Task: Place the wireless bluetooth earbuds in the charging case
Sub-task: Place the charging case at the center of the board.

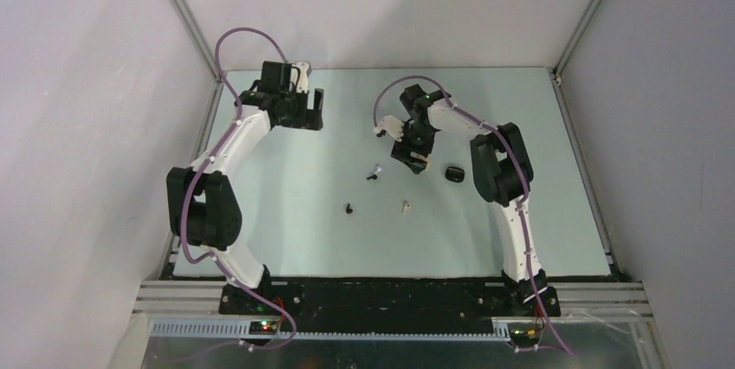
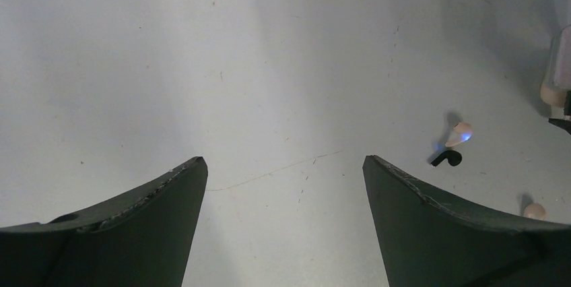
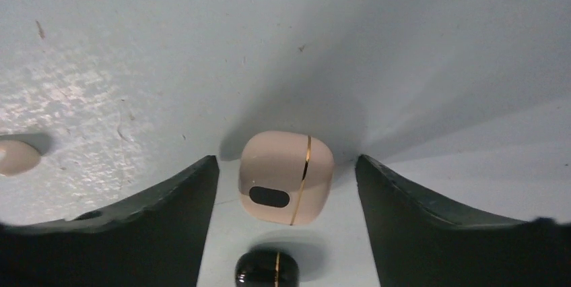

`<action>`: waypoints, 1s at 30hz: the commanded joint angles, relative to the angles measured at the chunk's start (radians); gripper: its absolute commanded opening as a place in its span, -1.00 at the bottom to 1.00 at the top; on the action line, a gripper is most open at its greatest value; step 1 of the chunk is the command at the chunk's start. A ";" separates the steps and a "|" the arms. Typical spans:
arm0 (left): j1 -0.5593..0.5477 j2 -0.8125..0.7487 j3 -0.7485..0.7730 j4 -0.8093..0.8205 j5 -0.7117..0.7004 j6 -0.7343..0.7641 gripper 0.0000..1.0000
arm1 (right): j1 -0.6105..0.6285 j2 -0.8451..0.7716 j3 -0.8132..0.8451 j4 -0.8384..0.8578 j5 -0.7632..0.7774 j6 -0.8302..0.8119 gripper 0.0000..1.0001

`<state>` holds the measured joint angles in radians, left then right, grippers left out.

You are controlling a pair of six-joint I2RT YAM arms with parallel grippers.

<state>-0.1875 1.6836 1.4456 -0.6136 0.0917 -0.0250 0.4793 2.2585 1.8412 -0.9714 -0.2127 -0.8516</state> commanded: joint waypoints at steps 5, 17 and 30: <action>0.000 -0.012 0.009 -0.009 0.034 0.022 0.88 | -0.044 -0.068 0.022 -0.001 -0.072 0.060 0.98; 0.013 0.002 0.026 -0.025 0.060 0.018 0.90 | -0.104 -0.179 -0.123 0.111 -0.152 0.379 0.92; 0.038 0.033 0.056 -0.055 0.096 -0.002 0.90 | -0.090 -0.235 -0.266 0.279 -0.052 0.194 0.61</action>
<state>-0.1669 1.7054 1.4498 -0.6537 0.1574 -0.0261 0.3798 2.0876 1.6028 -0.7761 -0.2848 -0.5747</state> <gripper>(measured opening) 0.951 0.813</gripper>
